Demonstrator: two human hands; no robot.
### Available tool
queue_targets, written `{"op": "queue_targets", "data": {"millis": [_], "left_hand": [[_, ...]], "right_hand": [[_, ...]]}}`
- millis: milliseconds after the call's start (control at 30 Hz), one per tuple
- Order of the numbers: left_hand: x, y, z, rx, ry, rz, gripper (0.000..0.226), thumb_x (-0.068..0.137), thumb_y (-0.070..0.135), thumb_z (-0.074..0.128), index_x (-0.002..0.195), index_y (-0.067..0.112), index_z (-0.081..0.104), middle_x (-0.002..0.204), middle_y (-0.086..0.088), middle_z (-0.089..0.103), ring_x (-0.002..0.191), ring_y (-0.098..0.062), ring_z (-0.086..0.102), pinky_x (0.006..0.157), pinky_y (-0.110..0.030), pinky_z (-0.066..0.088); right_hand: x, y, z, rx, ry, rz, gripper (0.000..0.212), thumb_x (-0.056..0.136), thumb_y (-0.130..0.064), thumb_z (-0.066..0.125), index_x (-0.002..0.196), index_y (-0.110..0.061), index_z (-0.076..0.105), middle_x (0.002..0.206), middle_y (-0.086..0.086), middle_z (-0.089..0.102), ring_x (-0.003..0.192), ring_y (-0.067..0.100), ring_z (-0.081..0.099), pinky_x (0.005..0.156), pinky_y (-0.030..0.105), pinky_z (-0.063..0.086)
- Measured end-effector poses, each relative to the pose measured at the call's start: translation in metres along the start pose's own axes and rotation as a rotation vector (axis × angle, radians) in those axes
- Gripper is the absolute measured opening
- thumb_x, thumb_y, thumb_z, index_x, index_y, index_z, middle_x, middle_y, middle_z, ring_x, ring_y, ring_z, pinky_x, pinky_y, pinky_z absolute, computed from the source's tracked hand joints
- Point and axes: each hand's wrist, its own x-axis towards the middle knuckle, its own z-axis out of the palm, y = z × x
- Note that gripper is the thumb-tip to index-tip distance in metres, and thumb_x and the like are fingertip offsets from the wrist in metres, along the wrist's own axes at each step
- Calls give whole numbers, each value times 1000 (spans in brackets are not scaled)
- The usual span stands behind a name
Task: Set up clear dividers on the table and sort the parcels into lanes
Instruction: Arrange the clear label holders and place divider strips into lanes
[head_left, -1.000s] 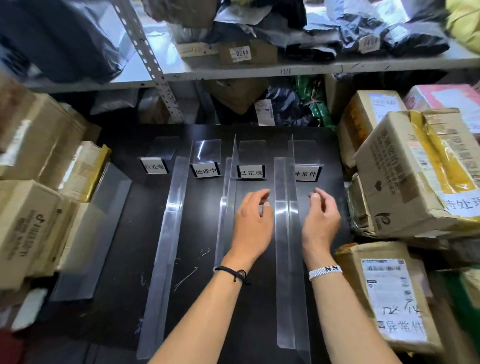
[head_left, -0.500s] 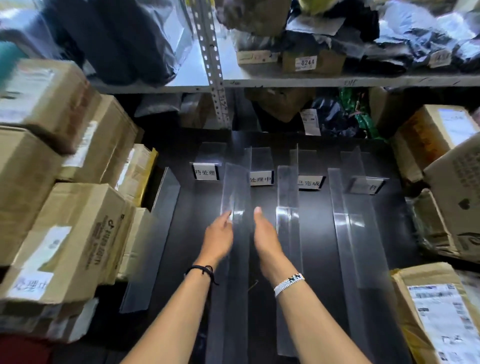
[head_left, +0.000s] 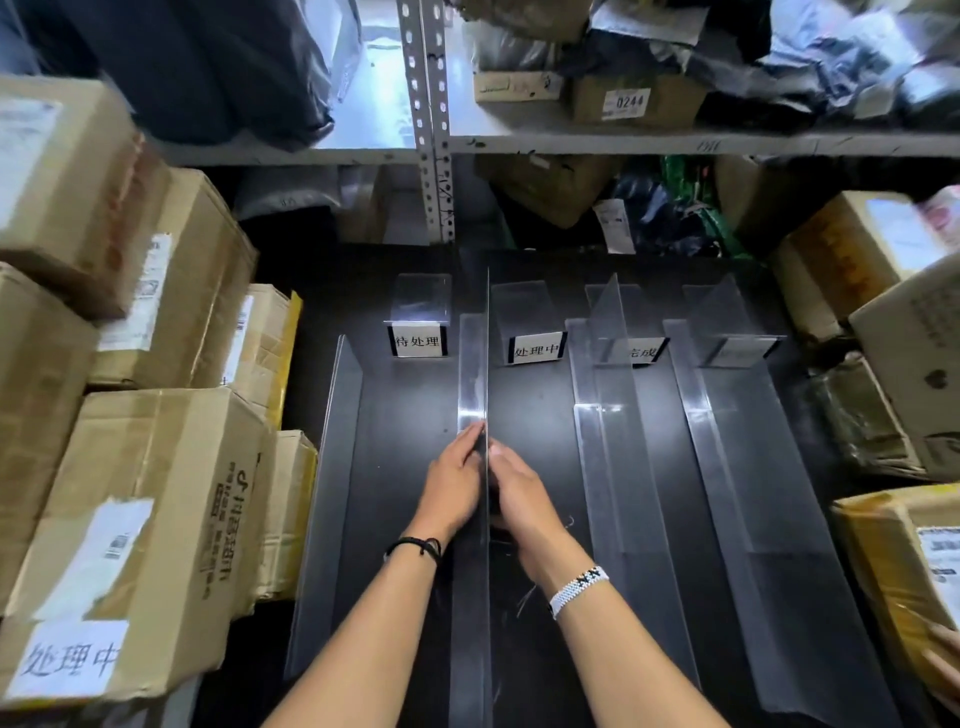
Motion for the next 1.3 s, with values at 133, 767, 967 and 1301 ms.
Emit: {"op": "queue_targets", "data": {"millis": [133, 767, 967, 1301], "left_hand": [[-5, -4, 1, -26, -17, -5, 50, 106, 4, 47, 152, 23, 53, 159, 1, 49, 149, -13, 41, 126, -32, 28], [-38, 66, -35, 117, 407, 329, 31, 101, 4, 57, 129, 12, 68, 126, 2, 66, 118, -11, 60, 95, -3, 38], [-44, 58, -107, 470, 596, 196, 42, 96, 6, 64, 138, 1, 57, 136, -17, 58, 128, -34, 54, 108, -38, 42], [-51, 48, -145, 957, 298, -122, 24, 97, 17, 63, 115, 2, 67, 117, -21, 72, 113, -40, 68, 85, -44, 54]], "right_hand": [[-1, 1, 0, -21, 21, 17, 35, 113, -27, 39, 134, -33, 66, 132, -11, 69, 126, 5, 61, 118, 39, 43], [-23, -51, -5, -377, 382, -439, 38, 107, -35, 48, 142, -24, 58, 137, -11, 59, 127, 8, 53, 107, 31, 44], [-18, -67, 69, -436, 24, -471, 33, 104, -25, 54, 136, -21, 63, 128, -4, 68, 115, 8, 62, 100, 26, 49], [-17, -19, 102, -270, -178, -86, 51, 99, -9, 55, 149, -21, 55, 141, 2, 61, 129, 18, 59, 114, 41, 47]]}}
